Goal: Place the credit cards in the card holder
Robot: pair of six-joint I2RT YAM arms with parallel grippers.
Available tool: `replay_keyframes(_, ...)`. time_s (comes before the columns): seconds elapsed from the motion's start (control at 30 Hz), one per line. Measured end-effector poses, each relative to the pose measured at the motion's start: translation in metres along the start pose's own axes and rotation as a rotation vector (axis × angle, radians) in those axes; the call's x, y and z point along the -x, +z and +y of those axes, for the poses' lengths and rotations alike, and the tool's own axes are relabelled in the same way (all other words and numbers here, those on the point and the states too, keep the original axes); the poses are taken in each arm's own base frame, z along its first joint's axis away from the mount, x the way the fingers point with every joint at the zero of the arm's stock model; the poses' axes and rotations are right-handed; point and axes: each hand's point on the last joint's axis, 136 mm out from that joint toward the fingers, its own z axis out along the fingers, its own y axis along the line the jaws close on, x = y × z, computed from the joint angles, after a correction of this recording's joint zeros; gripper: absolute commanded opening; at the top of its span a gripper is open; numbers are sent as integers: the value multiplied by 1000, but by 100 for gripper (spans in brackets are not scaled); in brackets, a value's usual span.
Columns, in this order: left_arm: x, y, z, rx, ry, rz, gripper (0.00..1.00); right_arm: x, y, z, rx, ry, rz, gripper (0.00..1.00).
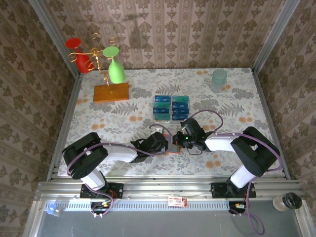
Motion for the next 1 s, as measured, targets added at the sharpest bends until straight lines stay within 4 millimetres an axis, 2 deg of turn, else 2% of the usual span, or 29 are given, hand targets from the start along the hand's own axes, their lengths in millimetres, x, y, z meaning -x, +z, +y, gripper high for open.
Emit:
replay_keyframes(0.17,-1,0,1,5,2,1,30,4,-3,1,8,2,-9,25)
replay_keyframes(0.33,-1,0,1,10,5,0,30,18,-18,9,36,5,-55,35)
replay_keyframes(0.6,-1,0,1,11,5,0,30,22,-21,9,39,11,-65,35)
replay_keyframes(0.83,-1,0,1,11,5,0,30,13,-12,2,27,23,-17,33)
replay_keyframes(1.0,-1,0,1,11,5,0,30,16,-6,11,50,19,8,33)
